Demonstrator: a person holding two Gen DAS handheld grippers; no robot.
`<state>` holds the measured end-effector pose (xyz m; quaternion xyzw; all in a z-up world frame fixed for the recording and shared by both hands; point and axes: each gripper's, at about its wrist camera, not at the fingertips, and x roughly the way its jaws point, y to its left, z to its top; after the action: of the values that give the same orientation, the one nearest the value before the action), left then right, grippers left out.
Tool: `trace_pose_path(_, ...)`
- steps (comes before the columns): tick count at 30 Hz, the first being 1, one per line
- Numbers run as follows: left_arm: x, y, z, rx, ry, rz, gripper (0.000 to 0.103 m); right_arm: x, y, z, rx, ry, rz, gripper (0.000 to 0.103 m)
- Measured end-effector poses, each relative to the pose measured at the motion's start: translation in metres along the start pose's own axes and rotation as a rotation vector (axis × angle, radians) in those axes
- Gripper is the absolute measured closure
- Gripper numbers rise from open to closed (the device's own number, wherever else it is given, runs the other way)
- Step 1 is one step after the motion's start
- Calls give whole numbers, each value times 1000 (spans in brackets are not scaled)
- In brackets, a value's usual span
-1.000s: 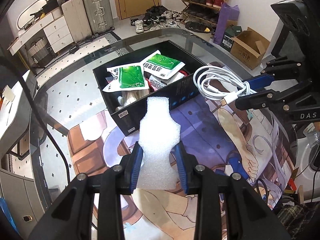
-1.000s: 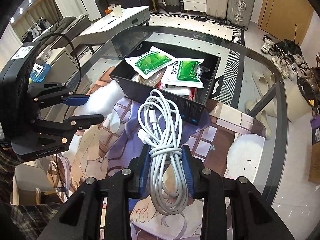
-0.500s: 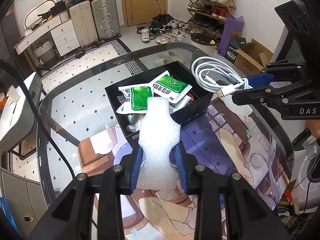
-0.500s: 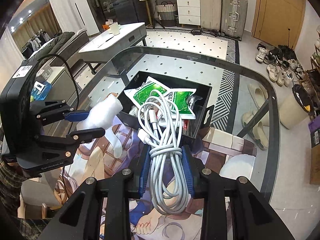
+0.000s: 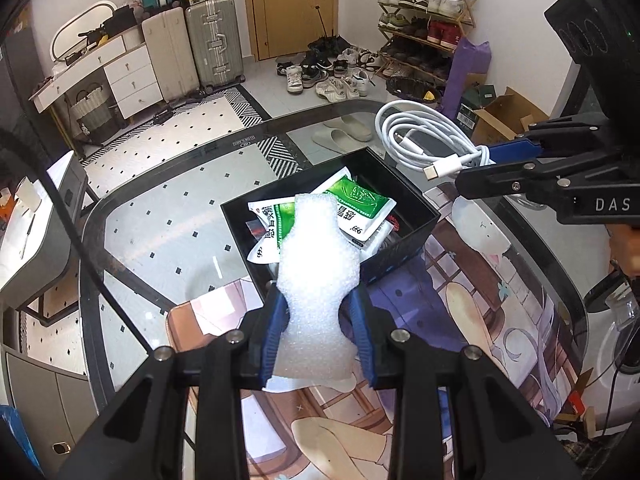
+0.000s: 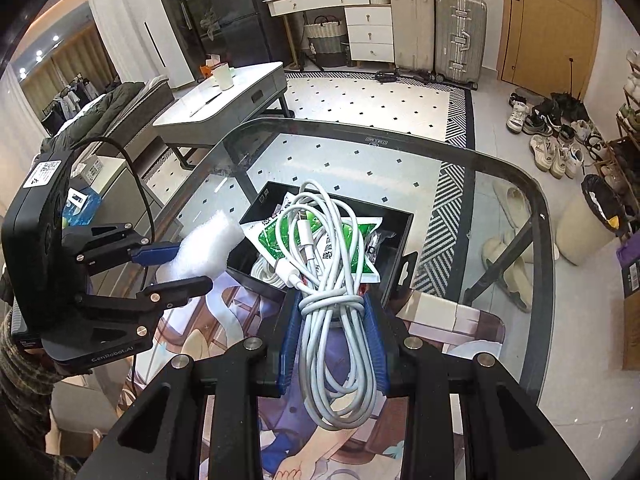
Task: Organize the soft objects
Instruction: 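Carry the foam and cable over the black box with both grippers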
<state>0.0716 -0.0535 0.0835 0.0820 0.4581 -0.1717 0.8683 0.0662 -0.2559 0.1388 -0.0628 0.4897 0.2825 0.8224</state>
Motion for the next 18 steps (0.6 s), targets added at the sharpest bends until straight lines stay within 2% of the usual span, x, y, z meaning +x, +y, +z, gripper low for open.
trace_pose_path(18, 14, 22, 21, -28, -12, -3, 72, 24, -6, 28, 22, 3, 34, 72)
